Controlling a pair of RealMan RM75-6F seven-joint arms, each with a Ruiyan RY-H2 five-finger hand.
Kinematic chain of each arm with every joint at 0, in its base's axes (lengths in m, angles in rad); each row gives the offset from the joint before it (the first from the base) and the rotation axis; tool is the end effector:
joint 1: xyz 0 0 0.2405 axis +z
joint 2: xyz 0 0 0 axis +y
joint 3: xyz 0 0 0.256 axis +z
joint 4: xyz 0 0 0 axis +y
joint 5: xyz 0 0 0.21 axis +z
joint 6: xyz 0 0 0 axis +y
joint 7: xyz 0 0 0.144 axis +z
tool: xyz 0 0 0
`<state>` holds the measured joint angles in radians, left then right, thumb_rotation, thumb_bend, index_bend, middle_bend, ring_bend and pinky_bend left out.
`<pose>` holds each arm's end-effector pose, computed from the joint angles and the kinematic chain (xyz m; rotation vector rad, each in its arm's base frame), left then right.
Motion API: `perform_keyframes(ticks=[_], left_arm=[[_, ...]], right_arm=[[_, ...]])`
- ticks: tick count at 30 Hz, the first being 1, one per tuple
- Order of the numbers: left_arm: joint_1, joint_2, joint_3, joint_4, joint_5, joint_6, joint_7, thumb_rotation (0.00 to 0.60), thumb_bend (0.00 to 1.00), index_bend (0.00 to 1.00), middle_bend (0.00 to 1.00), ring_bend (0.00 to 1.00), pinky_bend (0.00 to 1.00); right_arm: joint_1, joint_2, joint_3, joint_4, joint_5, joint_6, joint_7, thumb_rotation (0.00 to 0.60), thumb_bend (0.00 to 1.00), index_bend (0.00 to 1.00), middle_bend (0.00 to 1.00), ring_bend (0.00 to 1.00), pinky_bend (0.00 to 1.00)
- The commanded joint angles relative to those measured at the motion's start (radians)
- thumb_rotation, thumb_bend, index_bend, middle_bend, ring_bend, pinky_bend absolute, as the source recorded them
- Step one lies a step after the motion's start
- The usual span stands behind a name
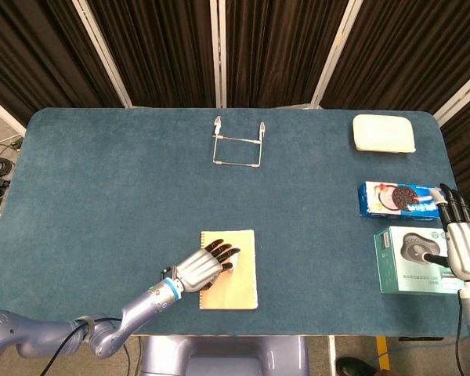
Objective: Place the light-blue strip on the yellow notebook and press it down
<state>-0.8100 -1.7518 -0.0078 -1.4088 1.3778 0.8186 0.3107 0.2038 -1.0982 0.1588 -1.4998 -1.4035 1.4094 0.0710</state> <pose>-0.1071 0.2656 -0.1135 -2.3897 -0.8094 -0.9022 -0.3146 -0.2436 0.1921 1.3364 -0.8036 0.9475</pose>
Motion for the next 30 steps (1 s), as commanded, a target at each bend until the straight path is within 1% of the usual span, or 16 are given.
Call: perform_keyframes(ticks=[1, 5, 14, 21, 25, 30], left_arm=[[0.003, 0.011, -0.003, -0.009, 0.002, 0.007, -0.001, 0.600, 0.87, 0.32, 0.00, 0.00, 0.00], [0.006, 0.022, 0.000, -0.015, -0.001, 0.006, -0.002, 0.600, 0.87, 0.33, 0.00, 0.00, 0.00], [0.008, 0.016, 0.007, -0.006, -0.003, -0.002, -0.003, 0.600, 0.87, 0.32, 0.00, 0.00, 0.00], [0.012, 0.017, -0.001, -0.013, 0.004, 0.015, -0.009, 0.600, 0.87, 0.32, 0.00, 0.00, 0.00], [0.021, 0.042, -0.018, -0.043, 0.020, 0.056, -0.029, 0.600, 0.88, 0.32, 0.00, 0.00, 0.00], [0.037, 0.110, -0.045, -0.101, 0.040, 0.116, -0.058, 0.600, 0.87, 0.31, 0.00, 0.00, 0.00]], right_arm=[[-0.001, 0.001, 0.000, -0.001, -0.001, 0.001, -0.001, 0.600, 0.00, 0.00, 0.00, 0.00, 0.00], [-0.001, 0.001, 0.000, -0.003, -0.003, 0.003, -0.002, 0.600, 0.00, 0.00, 0.00, 0.00, 0.00], [-0.002, 0.002, 0.001, -0.005, -0.004, 0.005, -0.002, 0.600, 0.00, 0.00, 0.00, 0.00, 0.00], [-0.003, 0.003, 0.003, -0.005, -0.005, 0.005, 0.000, 0.600, 0.00, 0.00, 0.00, 0.00, 0.00], [-0.003, 0.003, 0.002, -0.007, -0.007, 0.006, 0.000, 0.600, 0.00, 0.00, 0.00, 0.00, 0.00], [-0.003, 0.003, 0.000, -0.011, -0.011, 0.006, -0.001, 0.600, 0.00, 0.00, 0.00, 0.00, 0.00]])
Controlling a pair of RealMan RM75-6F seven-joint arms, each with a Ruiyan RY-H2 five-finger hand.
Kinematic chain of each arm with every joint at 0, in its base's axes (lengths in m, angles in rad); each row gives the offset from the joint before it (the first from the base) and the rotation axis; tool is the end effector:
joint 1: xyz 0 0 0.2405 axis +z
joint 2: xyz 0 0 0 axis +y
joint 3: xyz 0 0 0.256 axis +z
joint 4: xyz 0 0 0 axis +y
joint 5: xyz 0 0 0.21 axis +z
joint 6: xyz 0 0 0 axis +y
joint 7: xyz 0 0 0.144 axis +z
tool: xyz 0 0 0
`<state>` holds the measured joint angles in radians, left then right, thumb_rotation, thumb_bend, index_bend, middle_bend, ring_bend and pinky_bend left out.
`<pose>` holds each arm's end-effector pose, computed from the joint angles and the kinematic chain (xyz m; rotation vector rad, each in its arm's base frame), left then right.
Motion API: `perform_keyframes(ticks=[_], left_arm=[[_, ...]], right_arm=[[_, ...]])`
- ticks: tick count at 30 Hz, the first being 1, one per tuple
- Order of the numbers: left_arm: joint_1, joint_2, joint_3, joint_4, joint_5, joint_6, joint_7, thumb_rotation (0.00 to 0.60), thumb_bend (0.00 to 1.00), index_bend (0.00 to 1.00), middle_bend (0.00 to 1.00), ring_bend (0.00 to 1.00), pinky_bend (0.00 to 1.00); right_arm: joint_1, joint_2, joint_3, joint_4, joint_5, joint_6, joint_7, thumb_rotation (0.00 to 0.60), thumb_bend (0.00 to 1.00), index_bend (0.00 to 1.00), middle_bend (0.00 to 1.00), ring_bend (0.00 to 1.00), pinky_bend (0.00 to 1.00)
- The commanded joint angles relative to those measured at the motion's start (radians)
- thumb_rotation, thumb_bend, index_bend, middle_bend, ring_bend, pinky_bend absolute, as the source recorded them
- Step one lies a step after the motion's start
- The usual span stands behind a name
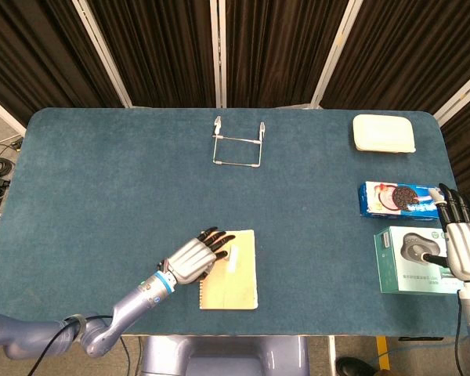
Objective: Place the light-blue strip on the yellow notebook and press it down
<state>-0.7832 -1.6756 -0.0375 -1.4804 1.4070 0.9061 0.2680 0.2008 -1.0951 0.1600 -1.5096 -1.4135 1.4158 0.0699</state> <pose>-0.1041 0.2770 -0.0810 -2.2780 -0.8277 -1.0230 -0.3118 -0.2425 0.1921 1.3406 -0.7995 0.9577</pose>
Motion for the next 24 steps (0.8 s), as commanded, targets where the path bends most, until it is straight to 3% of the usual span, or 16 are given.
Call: perform_keyframes(ticks=[1, 3, 7, 8, 10, 17, 24], left_arm=[[0.016, 0.053, -0.021, -0.042, 0.014, 0.044, -0.020, 0.600, 0.85, 0.29, 0.00, 0.00, 0.00], [0.032, 0.097, -0.030, -0.072, 0.019, 0.080, -0.028, 0.600, 0.69, 0.23, 0.00, 0.00, 0.00], [0.097, 0.186, -0.038, -0.129, 0.009, 0.190, -0.001, 0.600, 0.12, 0.02, 0.00, 0.00, 0.00], [0.122, 0.209, -0.039, -0.149, -0.003, 0.225, 0.023, 0.600, 0.05, 0.00, 0.00, 0.00, 0.00], [0.178, 0.254, -0.039, -0.186, -0.021, 0.310, 0.068, 0.600, 0.00, 0.00, 0.00, 0.00, 0.00], [0.343, 0.362, 0.007, -0.230, -0.011, 0.524, 0.103, 0.600, 0.00, 0.00, 0.00, 0.00, 0.00], [0.428, 0.417, 0.045, -0.230, 0.006, 0.585, 0.057, 0.600, 0.00, 0.00, 0.00, 0.00, 0.00]], right_arm=[[0.001, 0.000, -0.001, -0.002, -0.002, -0.001, -0.001, 0.600, 0.00, 0.00, 0.00, 0.00, 0.00], [0.001, -0.001, -0.002, -0.003, -0.004, -0.002, -0.003, 0.600, 0.00, 0.00, 0.00, 0.00, 0.00], [0.001, -0.003, -0.004, -0.005, -0.004, -0.003, -0.009, 0.600, 0.00, 0.00, 0.00, 0.00, 0.00], [0.001, -0.003, -0.004, -0.007, -0.002, -0.004, -0.015, 0.600, 0.00, 0.00, 0.00, 0.00, 0.00], [0.000, -0.003, -0.004, -0.011, 0.004, -0.004, -0.030, 0.600, 0.00, 0.00, 0.00, 0.00, 0.00], [-0.009, 0.000, 0.000, -0.028, 0.015, 0.008, -0.053, 0.600, 0.00, 0.00, 0.00, 0.00, 0.00], [-0.014, 0.001, -0.001, -0.033, 0.012, 0.017, -0.064, 0.600, 0.00, 0.00, 0.00, 0.00, 0.00]])
